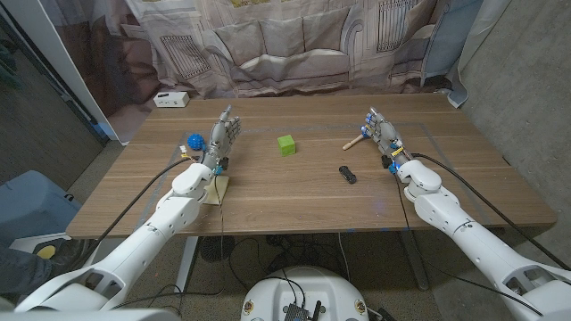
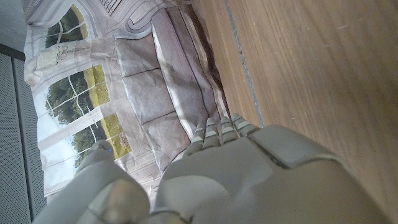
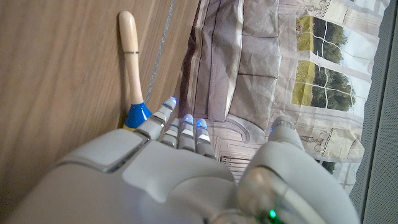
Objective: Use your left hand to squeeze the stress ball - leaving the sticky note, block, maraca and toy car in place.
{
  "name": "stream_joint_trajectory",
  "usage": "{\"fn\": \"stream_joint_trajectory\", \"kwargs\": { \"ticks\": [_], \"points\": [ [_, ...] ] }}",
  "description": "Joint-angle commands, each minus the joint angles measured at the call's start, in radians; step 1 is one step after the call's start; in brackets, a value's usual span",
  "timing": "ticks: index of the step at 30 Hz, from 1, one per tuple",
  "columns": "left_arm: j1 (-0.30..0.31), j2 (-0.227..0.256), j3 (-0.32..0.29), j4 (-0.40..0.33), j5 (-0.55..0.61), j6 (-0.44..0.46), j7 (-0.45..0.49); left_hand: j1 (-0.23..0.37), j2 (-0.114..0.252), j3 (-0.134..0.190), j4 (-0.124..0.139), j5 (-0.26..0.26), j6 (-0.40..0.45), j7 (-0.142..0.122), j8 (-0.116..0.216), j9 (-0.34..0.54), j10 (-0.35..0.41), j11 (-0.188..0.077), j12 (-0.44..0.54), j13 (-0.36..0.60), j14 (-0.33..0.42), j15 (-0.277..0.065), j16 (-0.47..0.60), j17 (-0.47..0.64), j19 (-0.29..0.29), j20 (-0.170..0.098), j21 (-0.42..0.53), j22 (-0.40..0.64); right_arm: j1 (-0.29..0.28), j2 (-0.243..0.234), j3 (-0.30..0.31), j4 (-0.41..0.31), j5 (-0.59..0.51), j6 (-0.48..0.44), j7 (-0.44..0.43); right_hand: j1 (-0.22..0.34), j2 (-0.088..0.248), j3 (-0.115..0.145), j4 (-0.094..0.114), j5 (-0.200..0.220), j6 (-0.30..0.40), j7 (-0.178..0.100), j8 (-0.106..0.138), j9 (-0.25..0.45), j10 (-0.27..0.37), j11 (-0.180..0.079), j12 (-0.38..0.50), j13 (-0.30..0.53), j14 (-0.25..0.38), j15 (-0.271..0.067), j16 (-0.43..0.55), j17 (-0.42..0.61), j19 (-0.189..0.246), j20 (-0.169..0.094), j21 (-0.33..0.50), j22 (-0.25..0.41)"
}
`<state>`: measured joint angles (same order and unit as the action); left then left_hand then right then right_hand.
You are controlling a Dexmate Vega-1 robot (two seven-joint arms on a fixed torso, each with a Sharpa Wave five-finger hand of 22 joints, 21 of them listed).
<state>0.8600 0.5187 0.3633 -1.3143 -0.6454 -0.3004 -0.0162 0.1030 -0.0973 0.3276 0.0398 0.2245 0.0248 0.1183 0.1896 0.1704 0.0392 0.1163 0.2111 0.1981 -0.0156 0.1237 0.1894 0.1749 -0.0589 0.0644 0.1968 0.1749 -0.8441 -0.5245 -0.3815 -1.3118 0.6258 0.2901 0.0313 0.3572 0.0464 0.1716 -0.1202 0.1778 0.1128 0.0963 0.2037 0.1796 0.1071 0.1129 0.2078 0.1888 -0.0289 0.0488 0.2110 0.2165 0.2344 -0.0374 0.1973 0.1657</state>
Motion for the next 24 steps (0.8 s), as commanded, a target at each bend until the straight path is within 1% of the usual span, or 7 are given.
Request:
{"fn": "stream_joint_trajectory", "kwargs": {
  "ticks": [1,4,7,12,19,22,24],
  "points": [
    [0.030,-0.007,-0.016,0.008,0.027,-0.089,0.020,0.013,0.002,0.010,-0.006,0.002,0.026,0.028,0.010,0.006,0.028,0.006,0.014,0.001,0.031,-0.002,0.014,0.005,0.013,0.012,0.009,0.004,0.004,-0.016,-0.022,0.005,-0.046,0.020,0.014,0.011,0.002,0.008,-0.001,0.003,0.015,-0.005,0.006,0.005,-0.010,0.000,-0.002,0.004,-0.005,0.002,0.002,0.003,-0.008,-0.001,-0.003,0.005],
    [0.028,-0.016,-0.022,0.028,0.030,-0.128,0.013,0.020,0.007,0.010,-0.012,0.000,0.052,0.022,0.015,0.006,0.062,0.006,0.025,0.000,0.058,-0.004,0.018,0.004,0.044,0.017,0.018,0.004,-0.005,-0.022,-0.021,-0.014,-0.059,0.017,-0.009,0.011,0.000,0.007,-0.002,0.002,-0.002,-0.011,-0.003,0.006,-0.018,-0.003,-0.006,0.003,-0.006,0.001,0.000,0.001,-0.009,-0.002,-0.003,0.005],
    [0.024,-0.020,-0.022,0.037,0.063,-0.144,0.049,0.029,0.012,0.011,-0.017,-0.003,0.082,0.020,0.020,0.006,0.087,0.002,0.032,-0.001,0.088,-0.007,0.023,0.004,0.075,0.013,0.025,0.003,-0.015,-0.023,-0.016,-0.027,-0.063,0.028,-0.022,0.010,0.000,0.006,-0.002,0.001,-0.021,-0.013,-0.011,0.006,-0.022,-0.006,-0.008,0.003,-0.009,-0.001,-0.001,0.001,-0.009,-0.002,-0.004,0.005],
    [0.004,-0.022,-0.017,0.059,0.094,-0.165,0.060,0.043,0.018,0.013,-0.028,-0.009,0.125,0.022,0.025,0.006,0.128,0.002,0.041,-0.001,0.131,-0.011,0.028,0.004,0.116,0.010,0.031,0.003,-0.030,-0.040,-0.001,-0.056,-0.052,0.013,-0.030,0.009,0.000,0.005,-0.002,0.001,-0.026,-0.011,-0.013,0.006,-0.026,-0.005,-0.010,0.002,-0.010,-0.001,-0.002,0.000,-0.011,-0.004,-0.004,0.005],
    [0.008,-0.033,-0.014,0.037,0.142,-0.182,0.125,0.064,0.025,0.016,-0.045,-0.017,0.191,0.026,0.032,0.007,0.188,0.001,0.054,-0.001,0.198,-0.019,0.034,0.004,0.173,0.014,0.038,0.002,-0.029,-0.069,0.009,-0.061,-0.030,-0.014,0.005,0.006,0.003,0.005,0.000,0.001,-0.025,-0.009,-0.013,0.006,-0.028,-0.004,-0.010,0.002,-0.013,0.002,-0.003,0.001,-0.013,-0.005,-0.005,0.005],
    [0.003,-0.044,-0.013,0.046,0.160,-0.203,0.143,0.074,0.029,0.017,-0.053,-0.021,0.218,0.025,0.033,0.007,0.209,0.005,0.057,-0.001,0.228,-0.024,0.036,0.004,0.215,0.016,0.046,0.003,-0.027,-0.080,0.013,-0.061,-0.018,-0.024,0.023,0.005,0.004,0.005,0.001,0.001,-0.025,-0.008,-0.013,0.006,-0.028,-0.002,-0.011,0.002,-0.015,0.002,-0.004,0.001,-0.017,-0.004,-0.007,0.005],
    [-0.016,-0.052,-0.010,0.078,0.137,-0.224,0.096,0.086,0.032,0.018,-0.063,-0.025,0.258,0.020,0.035,0.008,0.253,-0.005,0.065,0.000,0.274,-0.034,0.040,0.004,0.275,0.003,0.058,0.003,-0.023,-0.093,0.012,-0.054,-0.018,-0.030,0.040,0.004,0.006,0.005,0.001,0.001,-0.026,-0.008,-0.013,0.006,-0.030,-0.001,-0.011,0.002,-0.018,0.003,-0.004,0.001,-0.019,-0.004,-0.007,0.005]
  ]
}}
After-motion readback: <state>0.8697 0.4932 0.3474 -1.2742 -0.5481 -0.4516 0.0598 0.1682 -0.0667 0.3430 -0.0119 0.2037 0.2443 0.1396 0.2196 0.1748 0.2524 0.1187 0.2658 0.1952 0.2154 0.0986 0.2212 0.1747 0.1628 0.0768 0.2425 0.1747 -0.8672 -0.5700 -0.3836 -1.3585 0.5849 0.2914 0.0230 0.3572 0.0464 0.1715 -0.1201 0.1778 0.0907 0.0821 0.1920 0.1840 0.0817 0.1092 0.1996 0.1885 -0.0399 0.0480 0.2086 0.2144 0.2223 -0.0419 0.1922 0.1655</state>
